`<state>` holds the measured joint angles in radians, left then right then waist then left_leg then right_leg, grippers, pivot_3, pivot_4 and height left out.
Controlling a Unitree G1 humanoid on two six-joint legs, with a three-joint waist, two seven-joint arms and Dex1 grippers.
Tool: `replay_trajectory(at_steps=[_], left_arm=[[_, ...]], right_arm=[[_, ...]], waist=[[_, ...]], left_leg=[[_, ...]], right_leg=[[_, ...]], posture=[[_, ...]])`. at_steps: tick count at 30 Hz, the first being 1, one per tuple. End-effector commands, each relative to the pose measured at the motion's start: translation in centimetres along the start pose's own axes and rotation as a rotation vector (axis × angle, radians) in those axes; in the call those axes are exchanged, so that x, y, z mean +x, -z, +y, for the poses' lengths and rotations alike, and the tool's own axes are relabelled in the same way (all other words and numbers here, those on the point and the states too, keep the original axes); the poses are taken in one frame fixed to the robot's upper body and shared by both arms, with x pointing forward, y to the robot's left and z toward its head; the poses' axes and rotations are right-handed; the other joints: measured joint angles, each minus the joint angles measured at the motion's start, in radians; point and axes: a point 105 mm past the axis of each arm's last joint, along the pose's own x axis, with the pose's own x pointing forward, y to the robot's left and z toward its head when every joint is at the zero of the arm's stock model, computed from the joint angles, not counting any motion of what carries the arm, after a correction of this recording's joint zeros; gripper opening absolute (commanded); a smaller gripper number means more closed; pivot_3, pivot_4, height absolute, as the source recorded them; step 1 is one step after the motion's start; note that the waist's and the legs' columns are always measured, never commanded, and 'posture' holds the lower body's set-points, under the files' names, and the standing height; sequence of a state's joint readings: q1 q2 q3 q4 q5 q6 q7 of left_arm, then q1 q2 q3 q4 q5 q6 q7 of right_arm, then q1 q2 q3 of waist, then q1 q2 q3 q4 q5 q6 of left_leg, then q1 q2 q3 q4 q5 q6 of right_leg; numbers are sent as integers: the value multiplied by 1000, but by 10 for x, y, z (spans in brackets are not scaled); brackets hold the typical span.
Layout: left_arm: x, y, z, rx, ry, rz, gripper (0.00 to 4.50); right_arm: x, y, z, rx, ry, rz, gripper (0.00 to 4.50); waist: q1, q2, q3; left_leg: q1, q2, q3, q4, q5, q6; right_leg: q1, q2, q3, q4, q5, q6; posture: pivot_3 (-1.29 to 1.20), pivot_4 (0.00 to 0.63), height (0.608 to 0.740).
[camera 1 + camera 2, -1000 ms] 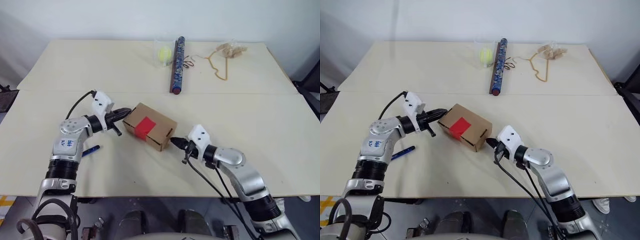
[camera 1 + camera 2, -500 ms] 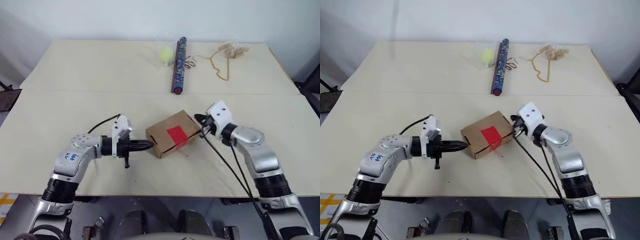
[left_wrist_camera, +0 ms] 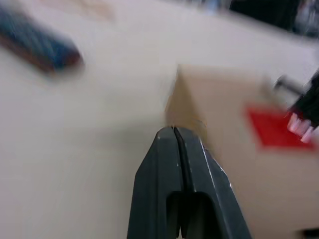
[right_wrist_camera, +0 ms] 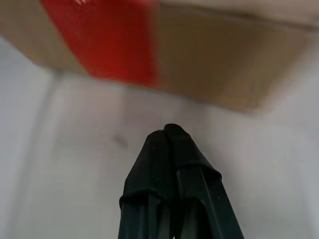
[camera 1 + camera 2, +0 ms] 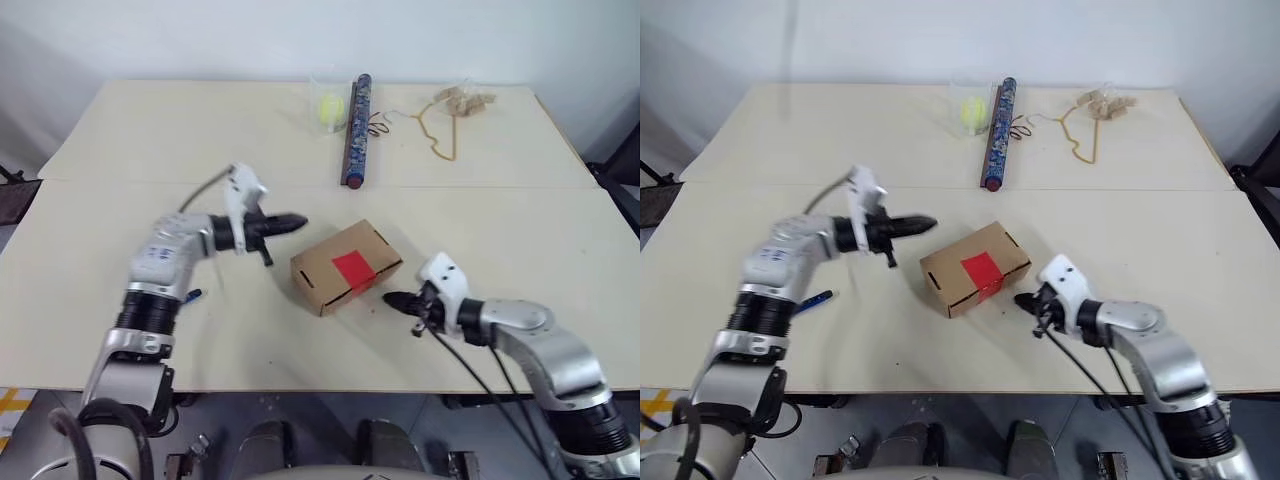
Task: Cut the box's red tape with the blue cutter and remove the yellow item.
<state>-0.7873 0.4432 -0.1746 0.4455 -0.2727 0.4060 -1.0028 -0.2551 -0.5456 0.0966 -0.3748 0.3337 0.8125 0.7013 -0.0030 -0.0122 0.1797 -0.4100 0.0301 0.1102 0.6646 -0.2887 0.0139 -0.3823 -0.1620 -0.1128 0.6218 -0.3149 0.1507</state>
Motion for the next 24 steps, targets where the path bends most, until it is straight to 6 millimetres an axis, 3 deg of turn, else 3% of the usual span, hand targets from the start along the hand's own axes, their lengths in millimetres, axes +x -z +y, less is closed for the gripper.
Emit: replay_trajectory(at_steps=[1,8,17,24], left_arm=[[-1,-5,-7,33,52,26,15],[16,7,-52,-61,225,53,15],[42,13,-79,-111,214,13,15],[43,12,-86,-107,205,-4,15]], right_arm=[[-5,-18,-8,-27,67,-41,0],[-16,-28,-37,-76,148,-25,0],[-16,-26,-69,-173,129,24,0],[-12,-32,-83,-272,138,-8,0]], waist=[[2,0,0],[5,0,0],[1,0,0],[2,0,0]], left_leg=[[-2,0,0,0,0,0],[-3,0,0,0,0,0],[-2,0,0,2,0,1],[-1,0,1,2,0,0]], right_leg=[[-2,0,0,0,0,0],[-2,0,0,0,0,0],[-1,0,1,1,0,0],[-1,0,1,1,0,0]], posture=[[0,150,740],[0,150,740],[0,150,740],[0,150,740]])
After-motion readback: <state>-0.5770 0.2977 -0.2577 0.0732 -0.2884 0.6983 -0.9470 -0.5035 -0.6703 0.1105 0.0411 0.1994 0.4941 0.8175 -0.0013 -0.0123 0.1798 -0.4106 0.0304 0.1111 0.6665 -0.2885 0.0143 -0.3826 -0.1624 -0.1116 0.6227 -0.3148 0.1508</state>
